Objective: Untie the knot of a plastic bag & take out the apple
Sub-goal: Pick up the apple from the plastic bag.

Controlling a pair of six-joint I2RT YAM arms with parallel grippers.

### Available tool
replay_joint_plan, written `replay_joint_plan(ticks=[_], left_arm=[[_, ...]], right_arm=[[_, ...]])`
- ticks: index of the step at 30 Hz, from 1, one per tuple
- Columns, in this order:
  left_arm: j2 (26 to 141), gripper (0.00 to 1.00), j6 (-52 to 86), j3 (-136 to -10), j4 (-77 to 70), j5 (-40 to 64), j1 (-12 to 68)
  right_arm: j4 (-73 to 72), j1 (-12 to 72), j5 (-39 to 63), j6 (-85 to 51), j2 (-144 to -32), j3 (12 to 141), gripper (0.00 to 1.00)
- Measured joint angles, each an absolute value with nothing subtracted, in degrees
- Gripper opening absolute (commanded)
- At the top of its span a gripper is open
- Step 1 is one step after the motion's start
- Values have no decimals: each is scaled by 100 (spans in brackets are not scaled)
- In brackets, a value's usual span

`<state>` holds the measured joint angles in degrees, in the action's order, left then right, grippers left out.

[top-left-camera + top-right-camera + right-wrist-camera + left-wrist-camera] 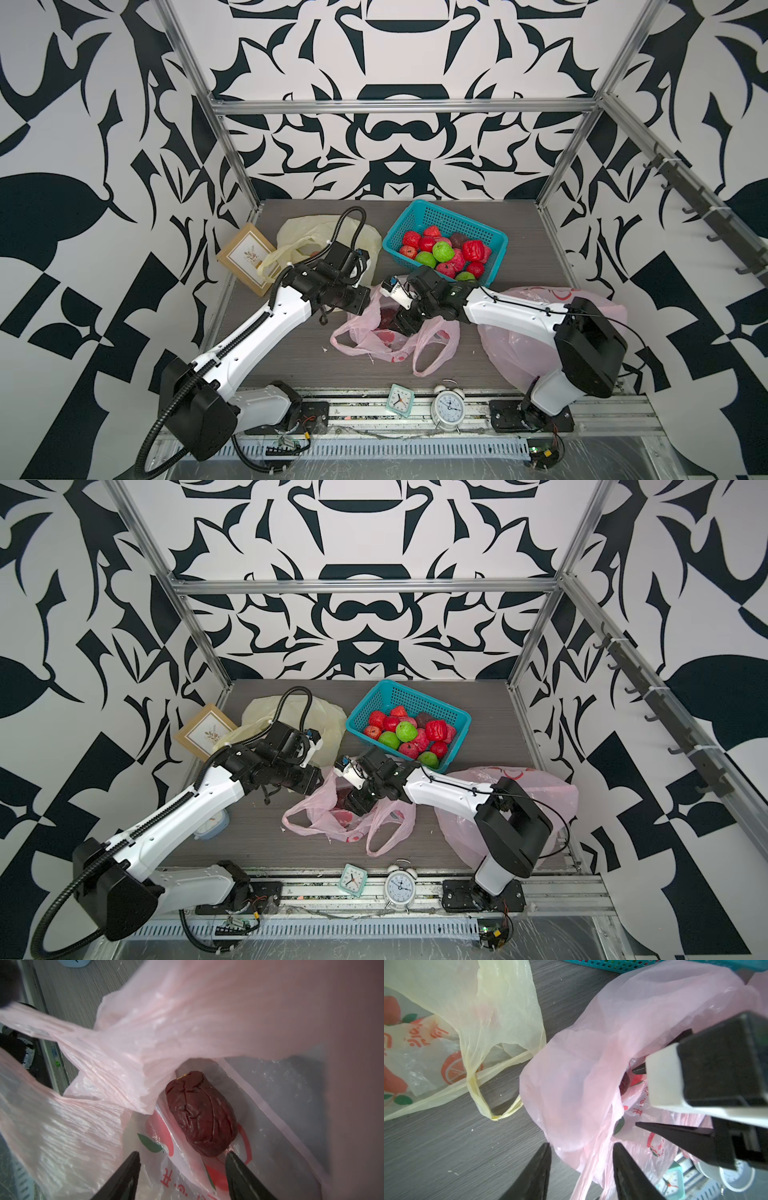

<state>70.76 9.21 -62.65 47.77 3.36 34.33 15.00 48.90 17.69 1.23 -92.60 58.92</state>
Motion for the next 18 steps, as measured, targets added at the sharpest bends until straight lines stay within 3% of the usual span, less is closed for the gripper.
replay_joint_plan(ticks=[12,14,18], left_arm=[[7133,56,1066,-5896,4910,1192,3365],[7188,49,1083,-5808,4908,1203,3358],[7435,22,1120,-5732,4901,1216,3321]], right_arm=[[1649,4923,1645,346,-9625,6158,69],[1649,4928,1643,353,-9688,6184,69],[1660,4958,1645,370,-9813,6246,70]])
